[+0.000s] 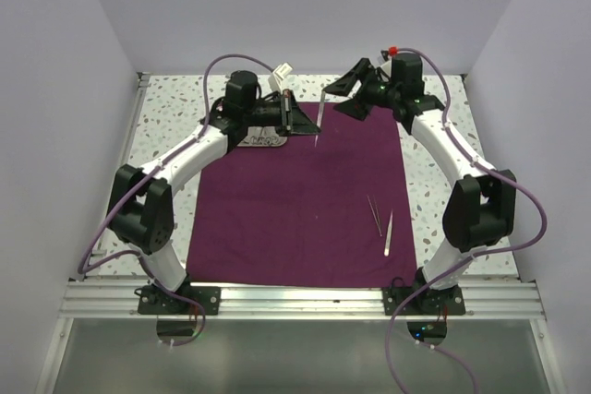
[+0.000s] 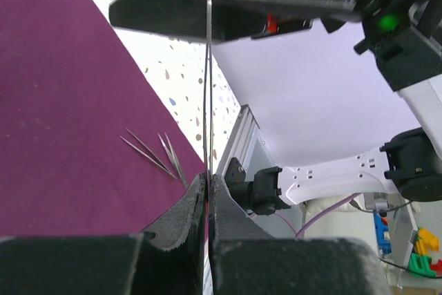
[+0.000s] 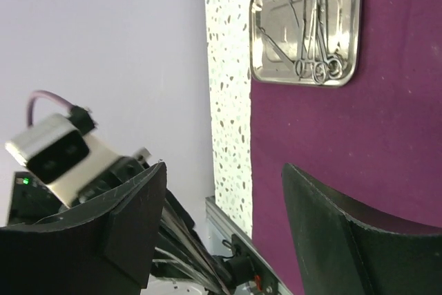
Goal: Open and lay out the surgical kit
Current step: Place the medical item in the surgical kit.
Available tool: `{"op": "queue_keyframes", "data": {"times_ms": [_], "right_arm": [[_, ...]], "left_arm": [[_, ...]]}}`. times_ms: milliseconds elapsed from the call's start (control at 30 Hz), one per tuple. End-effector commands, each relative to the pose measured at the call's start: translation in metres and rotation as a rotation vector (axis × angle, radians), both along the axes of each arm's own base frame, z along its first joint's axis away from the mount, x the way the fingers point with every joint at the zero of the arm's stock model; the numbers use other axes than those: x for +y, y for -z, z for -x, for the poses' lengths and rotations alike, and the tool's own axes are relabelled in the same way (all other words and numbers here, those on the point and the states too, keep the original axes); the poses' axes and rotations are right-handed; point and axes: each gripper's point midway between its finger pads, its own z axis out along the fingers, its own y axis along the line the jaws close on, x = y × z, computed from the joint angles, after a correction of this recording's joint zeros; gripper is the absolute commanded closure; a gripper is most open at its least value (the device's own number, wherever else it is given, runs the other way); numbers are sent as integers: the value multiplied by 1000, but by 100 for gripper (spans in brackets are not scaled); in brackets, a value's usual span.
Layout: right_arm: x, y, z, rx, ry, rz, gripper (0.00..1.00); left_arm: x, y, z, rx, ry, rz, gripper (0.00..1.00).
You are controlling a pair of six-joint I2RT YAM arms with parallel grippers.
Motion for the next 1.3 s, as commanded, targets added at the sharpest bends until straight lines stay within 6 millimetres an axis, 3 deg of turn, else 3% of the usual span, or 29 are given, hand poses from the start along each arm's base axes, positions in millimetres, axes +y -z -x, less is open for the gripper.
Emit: {"op": "queue_keyframes", "data": {"times_ms": [0, 367, 533, 633, 700, 833, 967, 1000, 1033, 1067, 1100, 1133, 1167, 1267], "right_arm": [[8, -35, 0, -72, -31, -47, 28], [11, -34, 13, -67, -46, -57, 32], [16, -27, 22, -57, -64, -57, 51], [24, -21, 28, -54, -82, -30, 72], [24, -18, 30, -53, -79, -9, 77], [26, -18, 35, -52, -90, 9, 100], [22, -15, 40, -54, -92, 39, 100], [18, -9, 43, -47, -95, 73, 100], [17, -7, 45, -45, -98, 95, 100], [12, -4, 46, -42, -92, 126, 100], [4, 1, 53, -36, -112, 200, 100], [-6, 8, 52, -29, -88, 274, 100], [-13, 15, 56, -18, -88, 329, 100], [-48, 43, 77, 40, -96, 556, 100]], "left_arm": [[-3, -24, 12, -46, 11, 58, 100], [-11, -17, 9, -29, -3, 58, 100], [-15, -15, 5, -15, -4, 73, 100], [-18, -18, 2, -24, -1, 79, 100], [-19, -16, 0, -19, -3, 77, 100], [-21, -10, -5, -9, -12, 69, 100], [-21, -4, -8, -7, -22, 59, 100], [-21, 0, -10, -13, -23, 45, 93], [-21, -4, -13, -32, -28, 36, 80], [-19, 4, -12, -6, -34, -1, 63], [-16, 7, -16, -45, -49, -37, 34], [-15, 1, -21, -82, -63, -51, 14], [-7, 16, -18, -59, -64, -127, 3], [11, 25, -25, -66, -124, -232, 0]]}}
